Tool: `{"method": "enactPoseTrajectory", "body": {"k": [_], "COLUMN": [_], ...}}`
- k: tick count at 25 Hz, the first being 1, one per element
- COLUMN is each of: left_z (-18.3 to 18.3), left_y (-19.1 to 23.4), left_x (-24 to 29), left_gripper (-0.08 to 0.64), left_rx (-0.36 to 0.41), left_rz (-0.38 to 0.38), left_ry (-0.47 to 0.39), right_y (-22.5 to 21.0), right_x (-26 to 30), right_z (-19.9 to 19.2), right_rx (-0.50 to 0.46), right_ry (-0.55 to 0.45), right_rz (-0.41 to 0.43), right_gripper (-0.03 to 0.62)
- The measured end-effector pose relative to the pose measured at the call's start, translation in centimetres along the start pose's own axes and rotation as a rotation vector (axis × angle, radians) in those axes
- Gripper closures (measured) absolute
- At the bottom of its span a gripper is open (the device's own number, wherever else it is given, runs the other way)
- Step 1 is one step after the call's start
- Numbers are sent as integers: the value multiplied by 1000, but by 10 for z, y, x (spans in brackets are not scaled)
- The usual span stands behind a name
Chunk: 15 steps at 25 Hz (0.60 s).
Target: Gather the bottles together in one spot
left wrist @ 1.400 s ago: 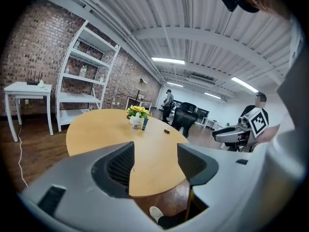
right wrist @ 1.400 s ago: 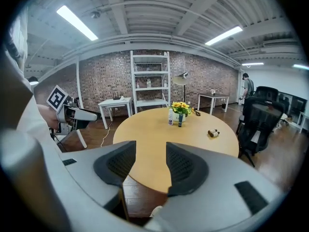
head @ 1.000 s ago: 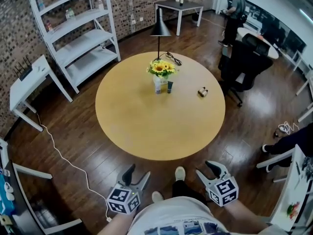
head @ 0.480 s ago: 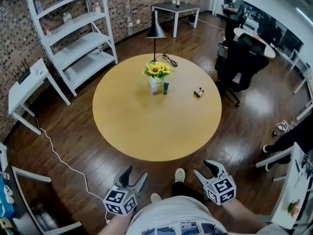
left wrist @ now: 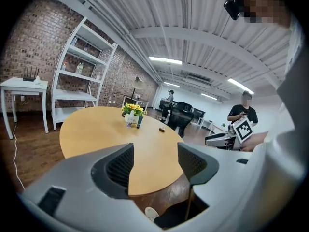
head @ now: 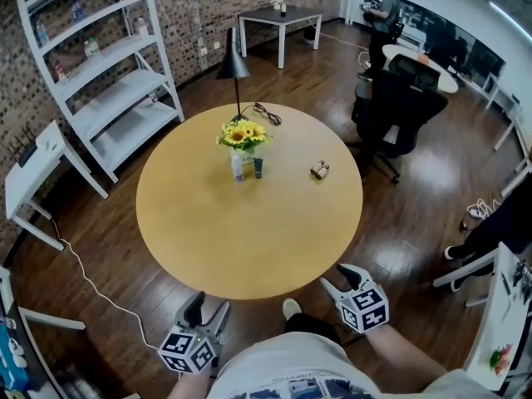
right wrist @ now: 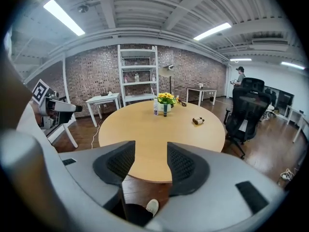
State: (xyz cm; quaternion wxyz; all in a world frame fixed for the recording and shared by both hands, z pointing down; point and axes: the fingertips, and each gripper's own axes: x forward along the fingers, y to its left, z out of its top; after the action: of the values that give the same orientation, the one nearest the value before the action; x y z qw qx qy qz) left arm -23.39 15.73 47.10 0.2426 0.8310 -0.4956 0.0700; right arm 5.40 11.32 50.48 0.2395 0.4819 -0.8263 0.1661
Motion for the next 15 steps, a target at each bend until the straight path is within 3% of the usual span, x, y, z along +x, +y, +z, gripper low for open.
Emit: {"method": "enactPoseTrajectory", "body": {"k": [8, 15], "left_z": [35, 61], "left_y": [2, 7], "left_x": [80, 130], "left_gripper": [299, 299], "left_rx": [-32, -69], "left_rz": [82, 182], "left_ry": [-3, 19], "right_y": [-138, -246], "right_x": [109, 216], "right_z": [24, 51], "right_rx": [135, 190], "right_ry": [43, 84], "right_rz": [-2, -71], "right_gripper": [359, 359]}}
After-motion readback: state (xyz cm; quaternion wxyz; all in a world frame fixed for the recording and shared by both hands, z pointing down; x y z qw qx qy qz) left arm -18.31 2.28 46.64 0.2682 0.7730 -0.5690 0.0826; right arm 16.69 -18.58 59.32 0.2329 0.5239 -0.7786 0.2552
